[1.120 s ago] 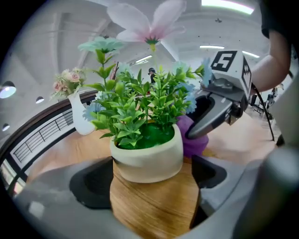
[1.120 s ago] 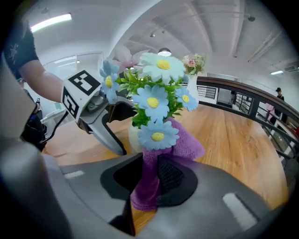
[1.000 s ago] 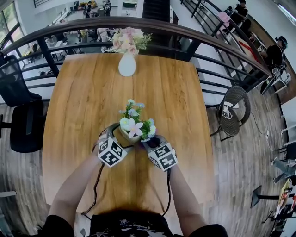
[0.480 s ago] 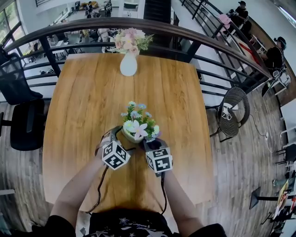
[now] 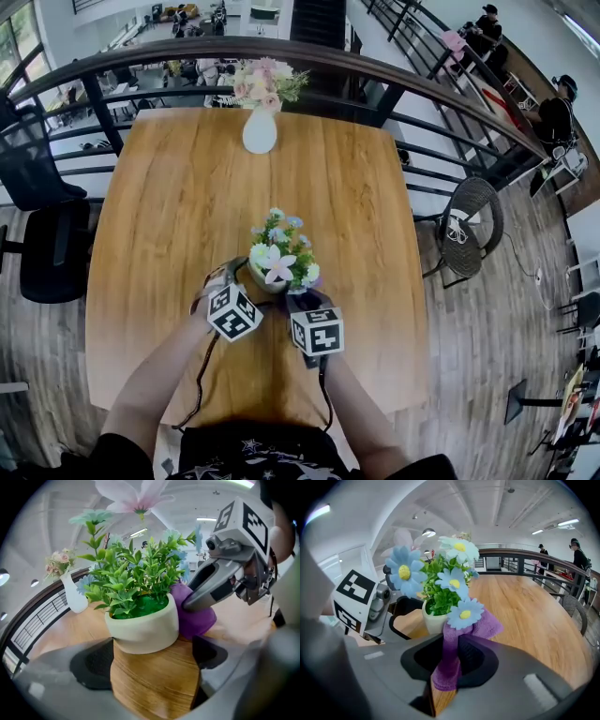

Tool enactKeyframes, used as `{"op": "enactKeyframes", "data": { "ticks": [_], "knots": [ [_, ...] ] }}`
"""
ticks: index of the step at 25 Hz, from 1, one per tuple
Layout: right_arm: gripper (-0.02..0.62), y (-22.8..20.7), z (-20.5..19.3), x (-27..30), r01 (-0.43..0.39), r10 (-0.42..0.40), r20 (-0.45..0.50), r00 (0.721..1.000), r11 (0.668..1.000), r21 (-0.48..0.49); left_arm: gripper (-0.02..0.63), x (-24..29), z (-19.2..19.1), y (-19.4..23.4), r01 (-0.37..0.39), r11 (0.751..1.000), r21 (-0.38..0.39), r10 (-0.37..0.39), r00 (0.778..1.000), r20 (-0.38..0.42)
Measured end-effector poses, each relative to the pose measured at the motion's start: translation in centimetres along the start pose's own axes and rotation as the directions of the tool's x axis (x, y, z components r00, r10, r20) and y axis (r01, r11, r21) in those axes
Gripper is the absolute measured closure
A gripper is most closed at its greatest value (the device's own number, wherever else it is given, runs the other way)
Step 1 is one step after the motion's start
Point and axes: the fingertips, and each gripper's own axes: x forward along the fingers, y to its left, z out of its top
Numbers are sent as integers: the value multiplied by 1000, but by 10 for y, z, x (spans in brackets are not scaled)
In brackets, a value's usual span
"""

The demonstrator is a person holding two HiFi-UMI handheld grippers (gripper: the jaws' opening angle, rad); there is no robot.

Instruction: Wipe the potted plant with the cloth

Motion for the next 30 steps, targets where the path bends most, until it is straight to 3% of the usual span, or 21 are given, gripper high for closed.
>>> {"op": "enactKeyframes", "data": {
  "ticks": [5,9,13,16,21,23,26,30],
  "knots": [
    [512,-14,4,6,27,-27,4,1000,999,-26,60,-4,-3,-2,15,1000,20,-15,1000,-5],
    [511,-21,5,8,30,-29,6,1000,999,-34,60,-16,3,5,45,997,57,-48,997,55],
    [512,-21,8,9,12,-12,6,1000,999,-44,60,-28,8,20,134,972,195,-155,983,100],
    [512,-20,7,8,3,-3,5,1000,999,-47,60,-29,11,26,213,934,286,-248,964,92],
    [511,-19,9,8,-3,4,5,1000,999,-51,58,-31,33,38,360,893,272,-400,910,109],
    [511,-19,9,9,-8,8,4,1000,999,-50,58,-29,38,41,419,865,274,-454,887,77],
    [511,-19,9,9,-3,3,-1,1000,998,-60,58,-18,37,42,475,835,280,-491,871,-12],
    [511,-18,11,10,4,-4,1,1000,998,-65,60,-13,54,39,501,820,277,-536,842,64]
  ]
}}
